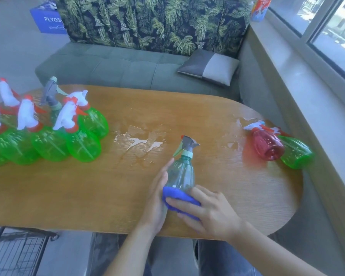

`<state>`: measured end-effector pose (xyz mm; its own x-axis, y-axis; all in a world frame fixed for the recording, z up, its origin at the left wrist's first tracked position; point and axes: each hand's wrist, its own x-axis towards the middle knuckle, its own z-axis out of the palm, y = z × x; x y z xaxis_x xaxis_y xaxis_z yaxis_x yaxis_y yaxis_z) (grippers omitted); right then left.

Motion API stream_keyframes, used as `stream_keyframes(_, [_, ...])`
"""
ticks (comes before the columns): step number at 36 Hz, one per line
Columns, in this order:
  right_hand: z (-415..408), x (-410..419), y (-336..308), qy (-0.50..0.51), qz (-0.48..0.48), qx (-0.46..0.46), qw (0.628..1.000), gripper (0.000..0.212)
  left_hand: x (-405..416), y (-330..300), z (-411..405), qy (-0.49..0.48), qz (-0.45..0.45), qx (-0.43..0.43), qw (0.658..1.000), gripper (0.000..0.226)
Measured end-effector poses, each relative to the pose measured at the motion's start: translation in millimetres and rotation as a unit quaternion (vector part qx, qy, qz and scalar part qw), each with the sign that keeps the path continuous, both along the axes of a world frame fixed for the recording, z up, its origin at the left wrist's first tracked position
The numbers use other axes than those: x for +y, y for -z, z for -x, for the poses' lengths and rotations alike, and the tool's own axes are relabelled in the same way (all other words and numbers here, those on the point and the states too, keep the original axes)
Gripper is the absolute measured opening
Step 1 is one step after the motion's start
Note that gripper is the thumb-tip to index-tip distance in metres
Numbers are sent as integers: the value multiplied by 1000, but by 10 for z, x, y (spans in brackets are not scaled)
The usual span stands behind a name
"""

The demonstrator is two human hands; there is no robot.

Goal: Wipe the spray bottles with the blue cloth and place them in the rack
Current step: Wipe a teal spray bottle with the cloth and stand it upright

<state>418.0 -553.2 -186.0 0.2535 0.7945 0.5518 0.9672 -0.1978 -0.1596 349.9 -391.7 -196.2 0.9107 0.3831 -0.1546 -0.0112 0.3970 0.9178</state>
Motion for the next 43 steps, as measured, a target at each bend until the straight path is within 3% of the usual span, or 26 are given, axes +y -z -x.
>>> stream_keyframes(5, [-188,166,-146,163,-108,188,963,37,-44,2,-18,-16,-13,15,1000,42])
stream_keyframes(9, [-207,313,-125,222,-94,267,933,41,-30,33,-45,-11,14,-1,1000,47])
stream_keyframes(12, [-93,299,-98,192,-86,231,950,40,-32,16,-37,-16,11,-6,1000,47])
stream_keyframes(17, [62,173,-24,108,-42,84,990,32,-19,44,-29,-25,11,9,1000,46])
stream_keyframes(22, [101,65,-31,31,3,-14,999,29,7,31,-20,-2,13,-9,1000,44])
stream_keyframes(25, [75,59,-95,12,-4,4,1000,30,4,32,-11,-1,11,-2,1000,43])
stream_keyframes(31, [-220,215,-218,197,-70,203,957,41,-44,9,-32,-6,18,9,1000,42])
stream_keyframes(34, [-181,281,-165,223,-70,241,942,42,-41,-19,-34,-5,23,1,1000,44])
stream_keyframes(43, [134,136,1,81,-27,62,994,33,-14,-43,-17,-28,10,18,999,42])
